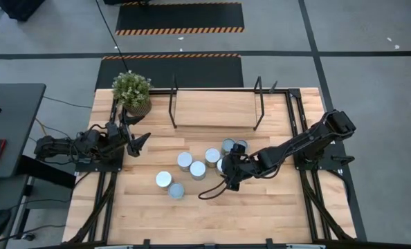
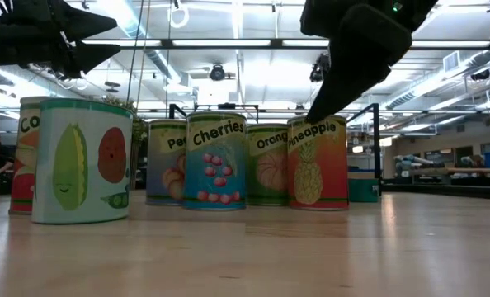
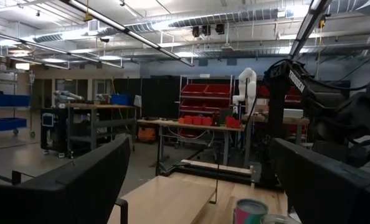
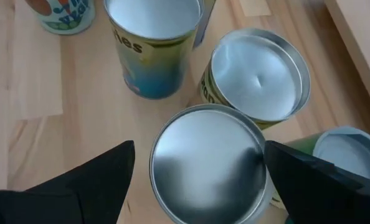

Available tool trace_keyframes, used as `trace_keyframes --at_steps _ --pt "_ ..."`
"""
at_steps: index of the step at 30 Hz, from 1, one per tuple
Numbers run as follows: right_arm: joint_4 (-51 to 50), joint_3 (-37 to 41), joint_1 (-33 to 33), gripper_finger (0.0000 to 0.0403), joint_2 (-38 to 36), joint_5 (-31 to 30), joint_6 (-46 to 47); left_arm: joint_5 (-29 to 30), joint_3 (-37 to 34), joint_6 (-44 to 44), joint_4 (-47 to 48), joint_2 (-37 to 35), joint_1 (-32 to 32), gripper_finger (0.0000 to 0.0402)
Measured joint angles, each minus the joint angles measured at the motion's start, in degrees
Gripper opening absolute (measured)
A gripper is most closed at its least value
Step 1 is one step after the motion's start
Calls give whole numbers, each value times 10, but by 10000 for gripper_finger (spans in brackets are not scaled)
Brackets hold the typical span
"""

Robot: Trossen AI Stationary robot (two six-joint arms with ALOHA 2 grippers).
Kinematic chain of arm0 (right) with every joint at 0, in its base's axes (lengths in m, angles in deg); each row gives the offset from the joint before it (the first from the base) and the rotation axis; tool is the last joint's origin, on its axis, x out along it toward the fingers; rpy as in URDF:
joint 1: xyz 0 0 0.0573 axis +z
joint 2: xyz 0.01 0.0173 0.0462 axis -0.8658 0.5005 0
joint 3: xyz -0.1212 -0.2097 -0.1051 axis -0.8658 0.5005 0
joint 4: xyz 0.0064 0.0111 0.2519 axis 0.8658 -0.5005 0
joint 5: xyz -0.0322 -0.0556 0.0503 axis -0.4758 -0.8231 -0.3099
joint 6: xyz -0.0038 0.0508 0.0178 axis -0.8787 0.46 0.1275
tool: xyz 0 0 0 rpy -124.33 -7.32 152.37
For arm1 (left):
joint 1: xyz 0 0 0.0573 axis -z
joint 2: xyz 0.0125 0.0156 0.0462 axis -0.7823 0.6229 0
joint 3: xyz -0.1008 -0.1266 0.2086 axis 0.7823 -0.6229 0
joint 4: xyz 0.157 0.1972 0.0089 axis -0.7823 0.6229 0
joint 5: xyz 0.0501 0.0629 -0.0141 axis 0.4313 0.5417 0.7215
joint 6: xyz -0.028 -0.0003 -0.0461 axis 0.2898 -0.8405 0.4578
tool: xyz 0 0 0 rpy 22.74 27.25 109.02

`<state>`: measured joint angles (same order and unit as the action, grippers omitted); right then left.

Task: Pick and place cans onto a shelf
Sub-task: Put the canned pineapple on the shelf

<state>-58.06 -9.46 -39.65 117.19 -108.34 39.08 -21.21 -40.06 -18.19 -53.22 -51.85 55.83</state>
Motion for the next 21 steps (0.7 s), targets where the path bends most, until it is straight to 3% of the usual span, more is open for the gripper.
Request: trace_keyframes --at_steps 15,21 --pt "21 -1 -1 365 0 11 -26 0 0 4 0 0 0 392" --pt "-93 -63 -6 365 0 34 -26 0 0 4 2 0 0 392"
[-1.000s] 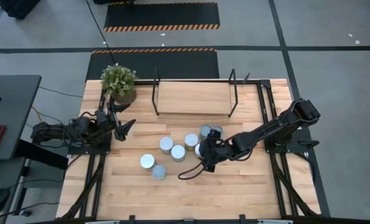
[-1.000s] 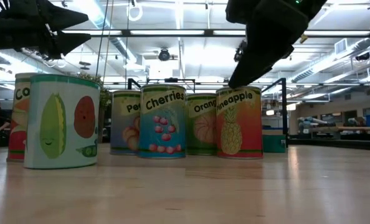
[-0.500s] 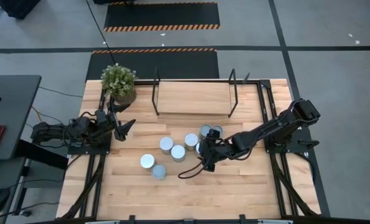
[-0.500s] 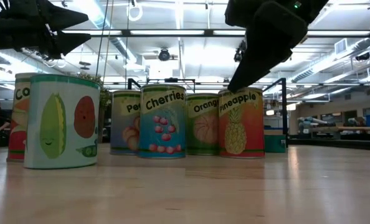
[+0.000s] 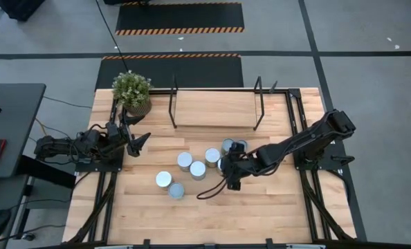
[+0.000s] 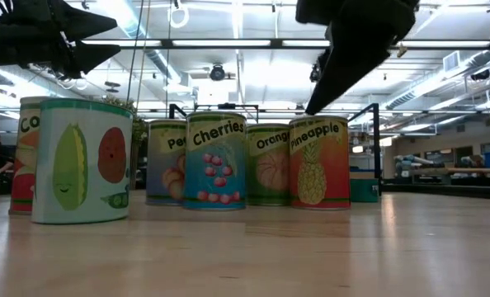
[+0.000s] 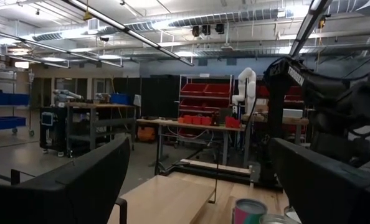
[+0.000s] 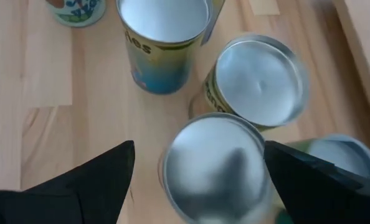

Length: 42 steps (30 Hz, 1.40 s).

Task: Pick and place cans onto a shelf
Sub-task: Put the canned pineapple on the shelf

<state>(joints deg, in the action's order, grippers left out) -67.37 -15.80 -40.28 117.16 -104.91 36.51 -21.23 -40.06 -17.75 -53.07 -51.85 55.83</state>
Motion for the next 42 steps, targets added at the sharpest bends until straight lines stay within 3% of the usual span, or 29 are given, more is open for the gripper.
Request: trace_keyframes --at_steps 5,13,32,37,42 --pt "-109 -45 2 365 -1 2 17 0 0 0 1 0 0 392" --pt "-231 -35 1 365 -1 47 89 0 0 0 3 0 0 392" --pt "167 141 -31 365 -1 47 9 0 0 8 3 0 0 392" --pt "215 153 -33 360 -1 47 -1 0 0 8 3 0 0 392" --pt "231 154 -35 329 0 43 -11 0 0 8 3 0 0 392"
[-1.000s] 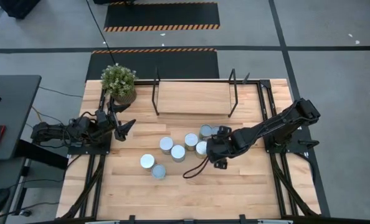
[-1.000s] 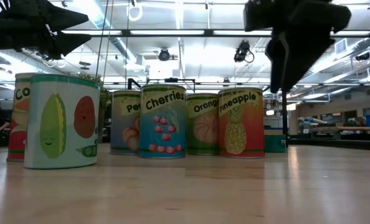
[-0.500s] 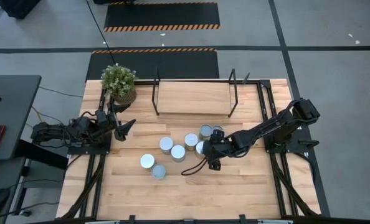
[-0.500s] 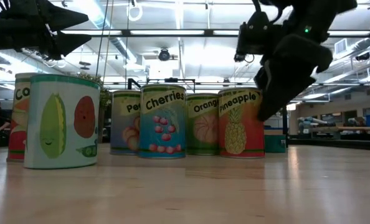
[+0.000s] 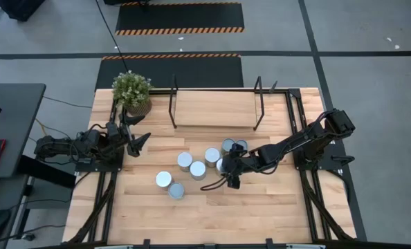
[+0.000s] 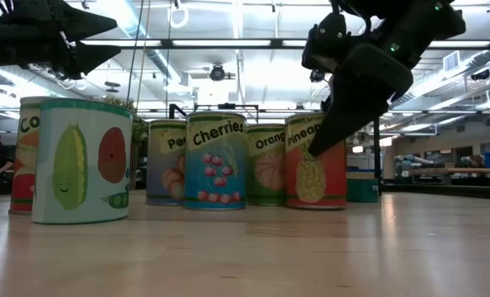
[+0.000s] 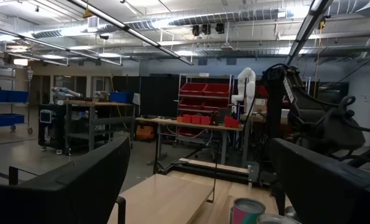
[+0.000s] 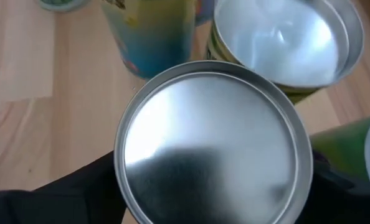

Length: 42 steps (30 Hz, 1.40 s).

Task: Pick and place cans onto a shelf
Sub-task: Put the canned pineapple on the shelf

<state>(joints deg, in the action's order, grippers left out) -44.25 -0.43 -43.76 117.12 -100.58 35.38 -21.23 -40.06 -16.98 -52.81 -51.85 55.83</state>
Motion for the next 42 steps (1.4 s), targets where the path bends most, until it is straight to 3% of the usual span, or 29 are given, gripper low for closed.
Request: trace_keyframes --at_steps 4,9,15,19,23,29,34,42 --pt "-19 -6 -5 313 -1 19 -12 0 0 0 0 0 0 392" --pt "-139 -64 -11 323 -36 67 -30 0 0 -1 0 0 0 392" --pt "-260 -148 -31 323 -112 9 -139 0 0 -1 -1 0 0 392" --pt "-263 -153 -88 323 -170 -12 -208 0 0 -1 -1 0 0 392" --pt "-263 -134 -177 323 -195 22 -253 0 0 -1 -1 0 0 392" --pt "-216 -134 -312 323 -148 109 -332 0 0 -1 -2 0 0 392" --pt "-207 -186 -403 323 -79 164 -381 0 0 -2 -2 0 0 392" --pt "-212 -294 -458 323 52 239 -423 0 0 -4 -4 0 0 392"
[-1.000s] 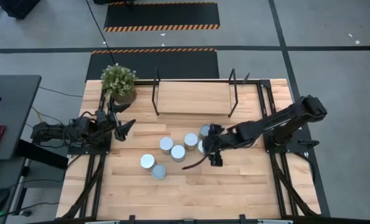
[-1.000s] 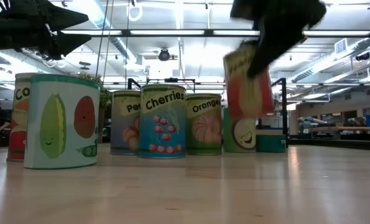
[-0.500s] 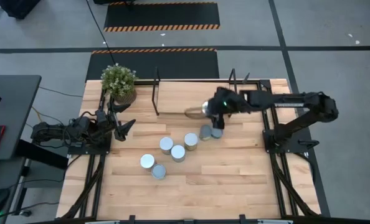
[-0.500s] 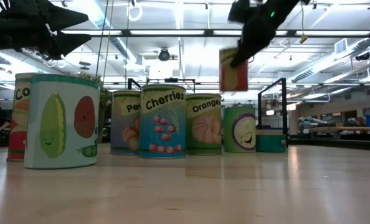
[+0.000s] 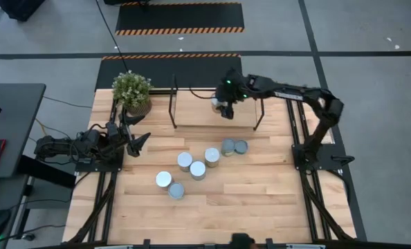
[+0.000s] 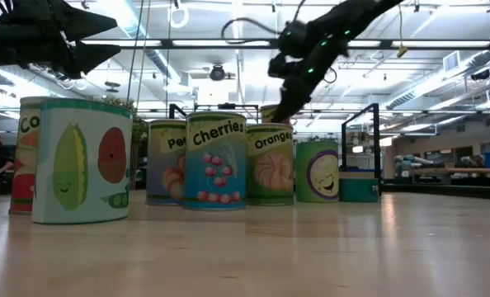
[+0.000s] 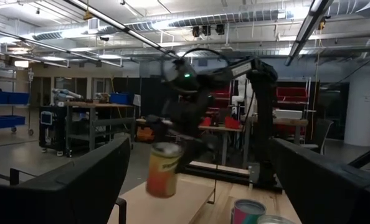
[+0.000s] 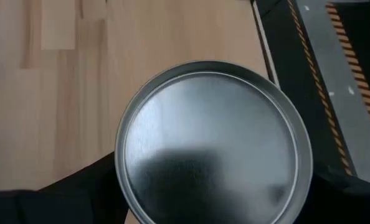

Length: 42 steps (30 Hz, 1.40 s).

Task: Pick and place cans onto a shelf
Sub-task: Put the canned pineapple on the shelf

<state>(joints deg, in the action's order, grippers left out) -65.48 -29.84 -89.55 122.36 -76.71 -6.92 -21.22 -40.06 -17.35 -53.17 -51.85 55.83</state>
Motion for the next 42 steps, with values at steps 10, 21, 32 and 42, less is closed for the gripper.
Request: trace_keyframes --at_steps 10,21,32,42 --pt "-17 -181 -1 323 145 66 -38 0 0 0 0 0 0 392" --pt "-20 -323 -17 323 265 139 -57 0 0 0 0 0 0 392" --pt "-75 -501 -27 323 388 158 -77 0 0 -8 -6 0 0 392" --pt "-102 -522 -39 345 408 166 -96 0 0 -8 0 0 0 392"
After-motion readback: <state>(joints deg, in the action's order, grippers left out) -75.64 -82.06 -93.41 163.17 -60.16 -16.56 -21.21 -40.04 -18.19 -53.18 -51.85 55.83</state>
